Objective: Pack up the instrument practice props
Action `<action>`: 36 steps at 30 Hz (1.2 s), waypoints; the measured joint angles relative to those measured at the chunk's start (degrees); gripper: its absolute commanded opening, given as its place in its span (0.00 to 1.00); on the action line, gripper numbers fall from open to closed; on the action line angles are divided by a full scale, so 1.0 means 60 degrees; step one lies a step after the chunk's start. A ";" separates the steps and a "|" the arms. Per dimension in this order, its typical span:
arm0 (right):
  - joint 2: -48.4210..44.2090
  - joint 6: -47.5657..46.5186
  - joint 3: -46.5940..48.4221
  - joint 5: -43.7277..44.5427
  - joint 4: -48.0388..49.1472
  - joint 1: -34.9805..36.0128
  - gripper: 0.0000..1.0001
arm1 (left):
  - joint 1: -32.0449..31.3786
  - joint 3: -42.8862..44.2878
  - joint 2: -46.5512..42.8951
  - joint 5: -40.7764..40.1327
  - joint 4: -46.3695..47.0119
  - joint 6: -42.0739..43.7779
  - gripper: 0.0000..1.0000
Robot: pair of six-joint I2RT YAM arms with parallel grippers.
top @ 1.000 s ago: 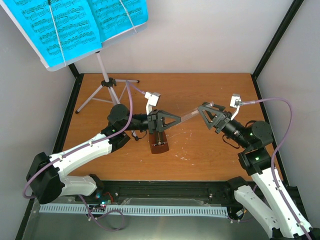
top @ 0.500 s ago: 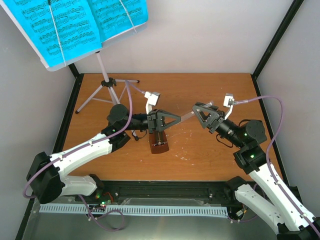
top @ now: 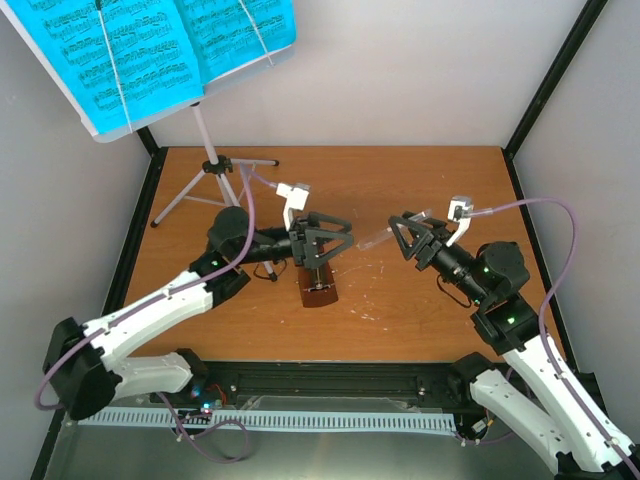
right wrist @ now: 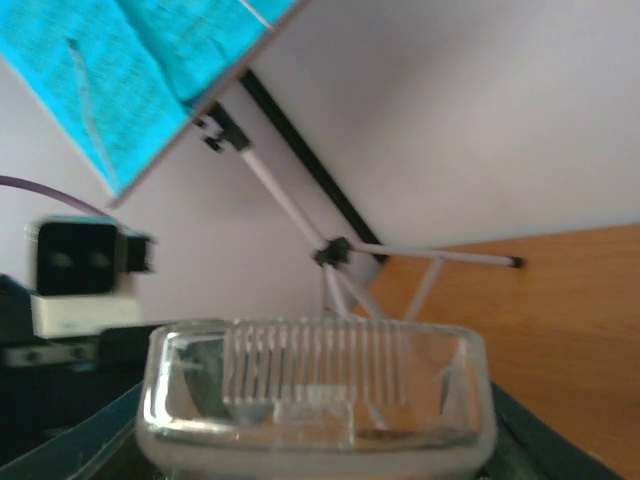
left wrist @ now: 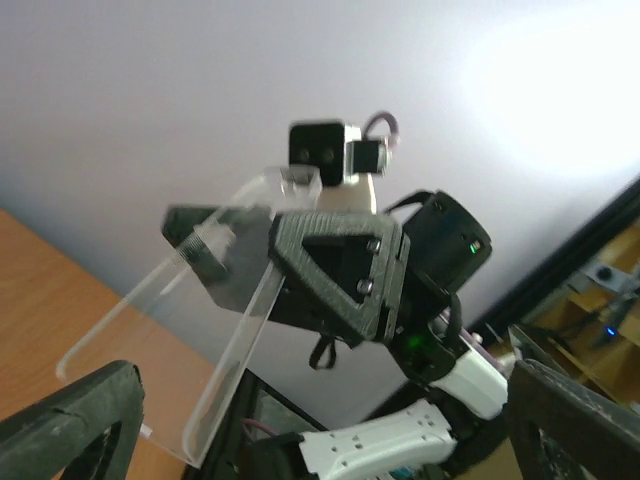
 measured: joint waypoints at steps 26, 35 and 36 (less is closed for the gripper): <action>-0.1231 -0.2492 -0.2685 0.1858 -0.2860 0.0007 0.48 | 0.3147 -0.5952 -0.3810 -0.0550 -0.3585 0.1381 0.99; -0.1213 -0.2488 -0.3016 0.1778 -0.2361 0.0007 0.47 | 0.3147 -0.6615 -0.1515 0.0168 -0.1344 0.1945 0.93; -0.1253 -0.2492 -0.3056 0.1778 -0.2324 0.0007 0.47 | 0.3147 -0.6623 -0.1264 0.0255 -0.1075 0.1982 0.92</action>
